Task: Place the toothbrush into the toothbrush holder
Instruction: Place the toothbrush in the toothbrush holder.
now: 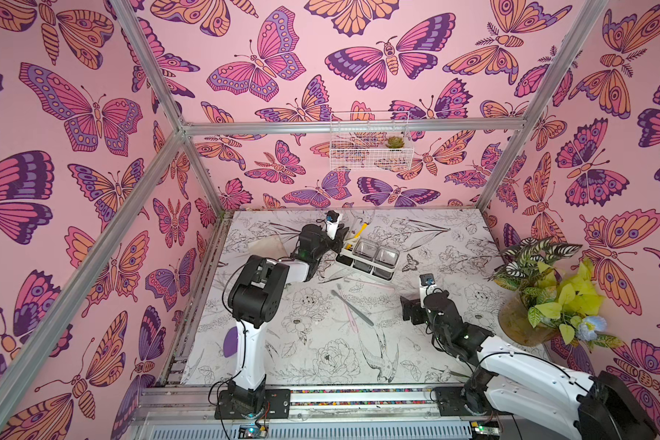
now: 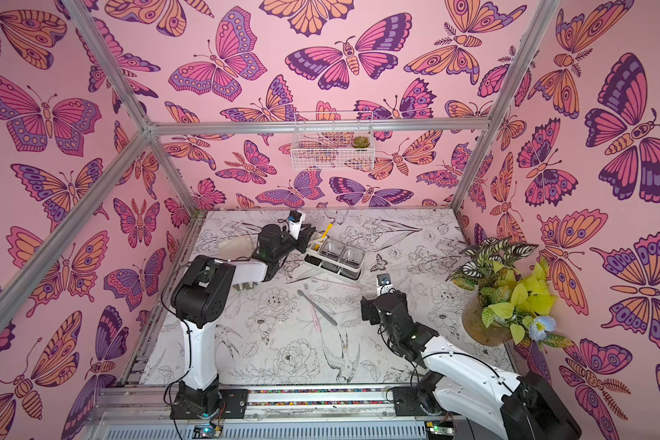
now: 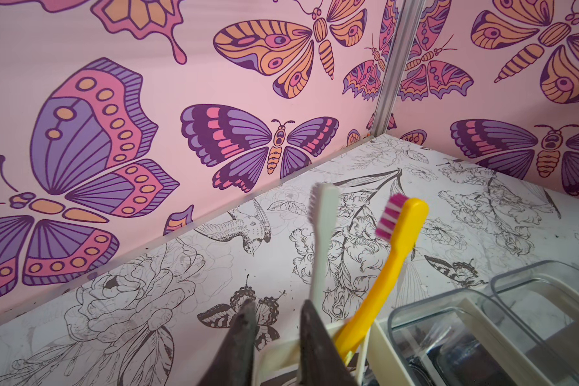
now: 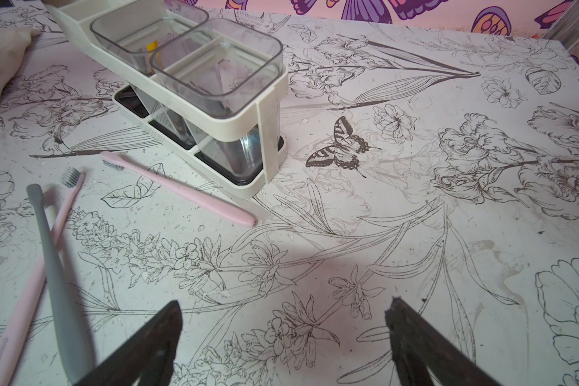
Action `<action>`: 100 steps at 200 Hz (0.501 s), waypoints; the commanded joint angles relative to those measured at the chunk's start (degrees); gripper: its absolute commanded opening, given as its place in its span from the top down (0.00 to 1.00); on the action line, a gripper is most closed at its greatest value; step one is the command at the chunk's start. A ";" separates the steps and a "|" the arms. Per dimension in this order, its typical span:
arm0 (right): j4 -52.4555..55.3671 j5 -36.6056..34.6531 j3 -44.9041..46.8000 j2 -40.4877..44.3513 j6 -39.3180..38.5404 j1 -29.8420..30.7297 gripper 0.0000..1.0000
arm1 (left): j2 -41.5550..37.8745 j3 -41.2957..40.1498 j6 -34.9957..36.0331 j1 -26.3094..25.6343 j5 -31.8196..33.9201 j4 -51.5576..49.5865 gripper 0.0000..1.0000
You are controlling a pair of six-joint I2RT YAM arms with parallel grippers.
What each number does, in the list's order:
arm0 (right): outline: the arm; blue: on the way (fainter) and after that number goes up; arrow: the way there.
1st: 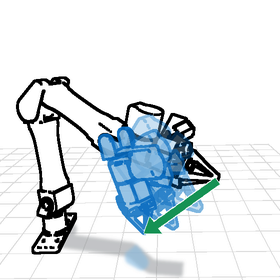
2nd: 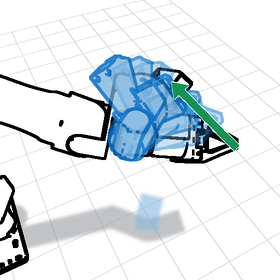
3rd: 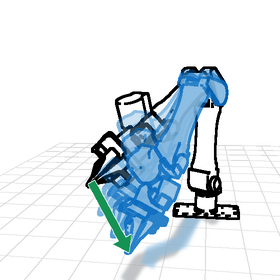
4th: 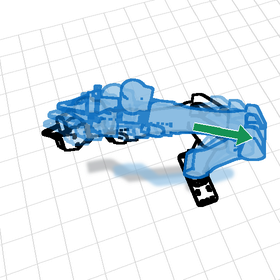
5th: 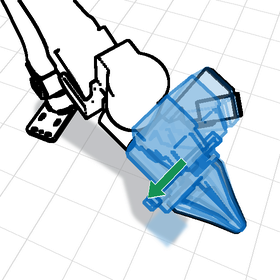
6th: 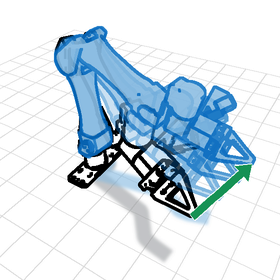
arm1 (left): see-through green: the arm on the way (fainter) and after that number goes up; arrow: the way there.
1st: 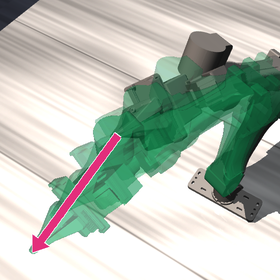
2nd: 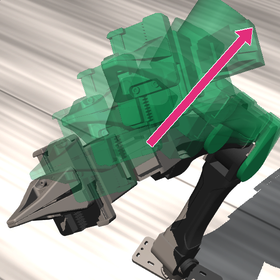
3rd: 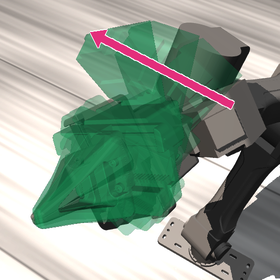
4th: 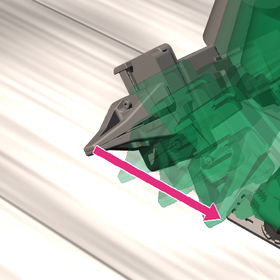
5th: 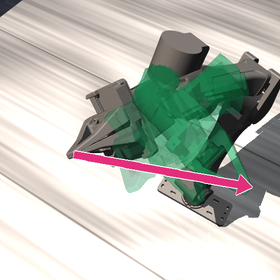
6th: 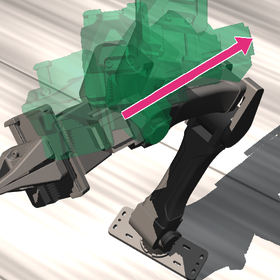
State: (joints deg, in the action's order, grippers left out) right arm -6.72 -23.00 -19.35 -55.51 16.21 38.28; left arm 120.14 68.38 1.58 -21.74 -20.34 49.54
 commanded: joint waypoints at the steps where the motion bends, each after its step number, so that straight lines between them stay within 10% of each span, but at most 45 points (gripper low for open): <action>1: -0.49 -0.90 -2.00 0.13 -0.76 -0.23 0.04 | 1.04 -1.27 0.62 0.38 -0.31 1.45 0.66; 100: -0.09 -0.55 -2.36 -0.04 -0.83 -0.22 0.04 | -11.64 -5.78 2.29 -1.26 -1.46 -0.37 0.57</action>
State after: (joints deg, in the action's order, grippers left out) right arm -6.70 -22.98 -19.88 -55.51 16.19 38.28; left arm 115.37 63.90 2.63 -22.06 -20.60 48.95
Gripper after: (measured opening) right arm 0.960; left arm 0.429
